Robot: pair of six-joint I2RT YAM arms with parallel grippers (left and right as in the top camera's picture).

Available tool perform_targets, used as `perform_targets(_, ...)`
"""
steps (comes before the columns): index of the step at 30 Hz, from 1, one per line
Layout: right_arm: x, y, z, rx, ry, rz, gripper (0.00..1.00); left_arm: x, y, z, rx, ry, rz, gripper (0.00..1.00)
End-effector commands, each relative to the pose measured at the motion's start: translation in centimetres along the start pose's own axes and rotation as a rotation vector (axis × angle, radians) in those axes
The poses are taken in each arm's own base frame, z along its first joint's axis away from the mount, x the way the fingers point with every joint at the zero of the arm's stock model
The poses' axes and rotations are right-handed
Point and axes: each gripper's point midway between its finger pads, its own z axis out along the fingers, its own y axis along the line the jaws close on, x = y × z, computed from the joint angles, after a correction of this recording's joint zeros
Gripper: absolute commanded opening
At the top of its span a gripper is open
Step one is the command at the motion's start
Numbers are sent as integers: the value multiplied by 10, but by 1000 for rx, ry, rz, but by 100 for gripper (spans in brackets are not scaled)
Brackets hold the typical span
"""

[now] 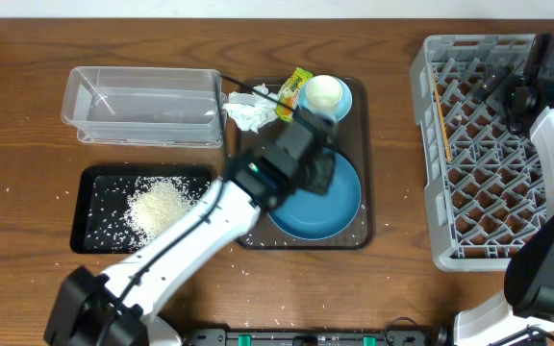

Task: Sort waste into correct bins and load items into the dishwasher rack
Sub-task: 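Release the plate and move the left gripper to the snack wrapper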

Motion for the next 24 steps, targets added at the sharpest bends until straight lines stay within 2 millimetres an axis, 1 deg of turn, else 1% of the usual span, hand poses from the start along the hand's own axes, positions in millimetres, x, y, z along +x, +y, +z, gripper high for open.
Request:
perform_targets(1, 1, -2, 4, 10, 7, 18, 99, -47, 26, -27, -70, -66, 41, 41)
perform_targets(3, 1, -2, 4, 10, 7, 18, 99, -60, 42, -40, -106, -42, 36, 41)
perform_targets(5, 1, -2, 4, 10, 6, 18, 99, -71, 56, -47, -137, -15, 4, 42)
perform_targets(7, 1, -2, 4, 10, 6, 18, 99, -82, 67, -44, -152, -23, -17, 41)
perform_targets(10, 1, -2, 4, 10, 6, 18, 99, -99, 86, -25, -198, -75, -11, 42)
perform_targets(13, 1, -2, 4, 10, 6, 19, 99, -108, 98, -1, -210, -94, -17, 42)
perform_targets(18, 1, -2, 4, 10, 6, 18, 99, -119, 114, 44, -224, -118, 45, 42)
perform_targets(22, 1, -2, 4, 10, 6, 18, 99, -127, 136, 69, -316, -157, 43, 42)
perform_targets(24, 1, -2, 4, 10, 6, 18, 99, -129, 142, 80, -336, -171, 42, 42)
